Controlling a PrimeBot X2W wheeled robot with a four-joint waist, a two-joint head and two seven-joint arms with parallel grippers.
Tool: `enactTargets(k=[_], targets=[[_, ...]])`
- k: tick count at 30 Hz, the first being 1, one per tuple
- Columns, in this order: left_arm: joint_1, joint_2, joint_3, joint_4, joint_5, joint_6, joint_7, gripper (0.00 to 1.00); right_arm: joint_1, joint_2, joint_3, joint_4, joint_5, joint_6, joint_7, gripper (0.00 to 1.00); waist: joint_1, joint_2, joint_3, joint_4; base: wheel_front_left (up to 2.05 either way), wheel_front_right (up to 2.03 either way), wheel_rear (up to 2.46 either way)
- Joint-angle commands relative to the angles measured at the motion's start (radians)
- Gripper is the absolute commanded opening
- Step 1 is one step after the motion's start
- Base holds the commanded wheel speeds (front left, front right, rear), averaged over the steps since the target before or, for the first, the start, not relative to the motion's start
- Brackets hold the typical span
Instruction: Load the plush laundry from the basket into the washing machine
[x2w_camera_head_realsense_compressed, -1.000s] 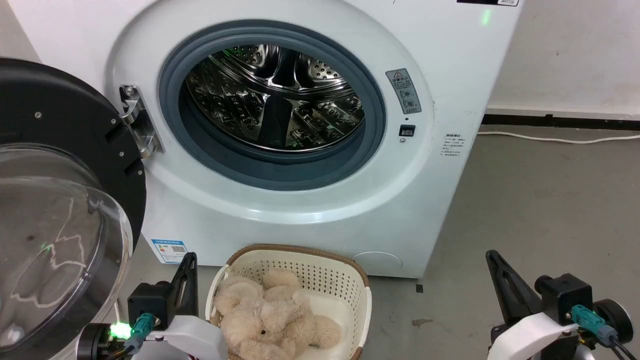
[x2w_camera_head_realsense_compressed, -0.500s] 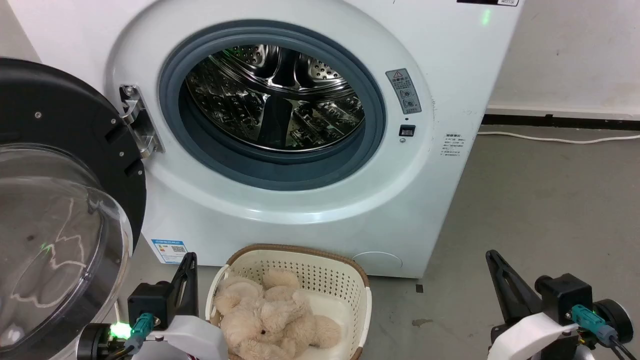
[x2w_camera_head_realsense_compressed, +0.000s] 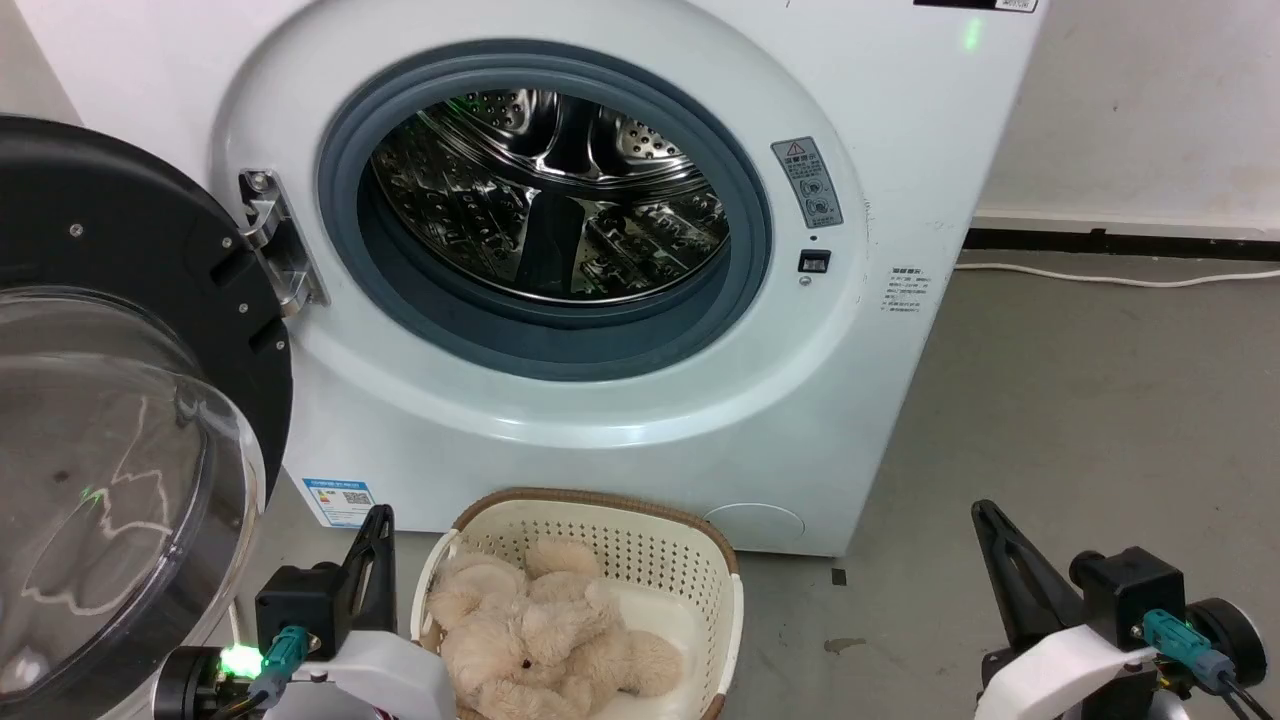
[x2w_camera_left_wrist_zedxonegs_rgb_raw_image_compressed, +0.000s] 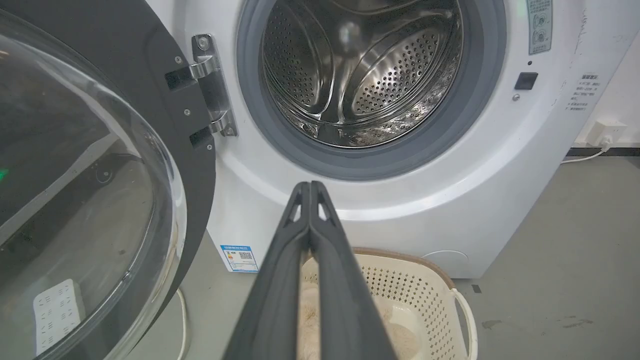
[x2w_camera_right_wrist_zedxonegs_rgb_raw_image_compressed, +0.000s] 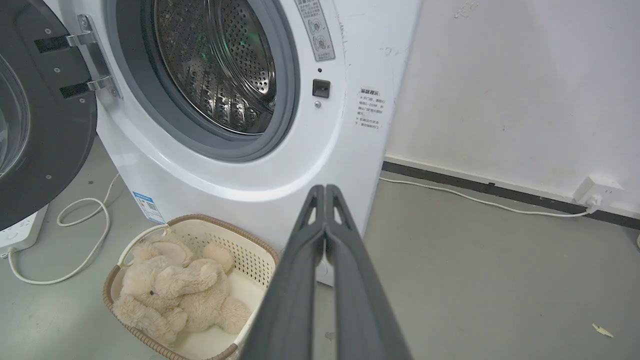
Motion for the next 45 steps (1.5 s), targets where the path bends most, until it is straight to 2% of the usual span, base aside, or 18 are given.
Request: enactTargets(k=[1, 7, 8, 10, 11, 12, 31, 45], targets=[[-0.015, 0.000, 0.001, -0.005, 0.001, -0.005, 0.000, 0.00, -0.011, 0.000, 0.000, -0.005, -0.006, 0.001, 0.000, 0.00, 0.0000, 0.0000, 0.000, 0.000, 0.00, 0.00, 0.00], [-0.015, 0.000, 0.001, -0.005, 0.001, -0.005, 0.000, 0.00, -0.011, 0.000, 0.000, -0.005, -0.006, 0.001, 0.000, 0.00, 0.0000, 0.0000, 0.000, 0.000, 0.00, 0.00, 0.00], [0.000, 0.000, 0.000, 0.000, 0.000, 0.000, 0.000, 1.00, 0.000, 0.000, 0.000, 0.000, 0.000, 0.000, 0.000, 1.00, 0.0000, 0.0000, 0.000, 0.000, 0.00, 0.00, 0.00], [0.000, 0.000, -0.001, 0.001, 0.000, 0.001, 0.000, 1.00, 0.001, 0.000, 0.000, 0.001, 0.001, 0.000, 0.000, 1.00, 0.0000, 0.0000, 0.000, 0.000, 0.00, 0.00, 0.00], [0.001, 0.000, -0.001, 0.000, 0.000, 0.001, -0.001, 0.00, 0.001, 0.000, 0.000, 0.001, 0.001, 0.000, -0.001, 0.00, 0.0000, 0.0000, 0.000, 0.000, 0.00, 0.00, 0.00], [0.000, 0.000, -0.002, 0.000, 0.000, 0.001, -0.001, 1.00, 0.001, 0.000, 0.000, 0.001, 0.002, 0.000, -0.001, 1.00, 0.0000, 0.0000, 0.000, 0.000, 0.00, 0.00, 0.00], [-0.013, 0.000, -0.038, 0.009, -0.004, -0.008, -0.041, 1.00, -0.007, 0.000, -0.028, -0.012, 0.059, 0.000, -0.041, 1.00, 0.0000, 0.0000, 0.041, -0.015, 0.00, 0.00, 0.00], [-0.093, 0.012, -0.083, 0.149, -0.001, -0.030, -0.024, 1.00, -0.042, 0.000, -0.048, -0.013, 0.106, 0.000, -0.070, 1.00, 0.0000, 0.0000, 0.150, -0.047, 0.00, 0.00, 0.00]])
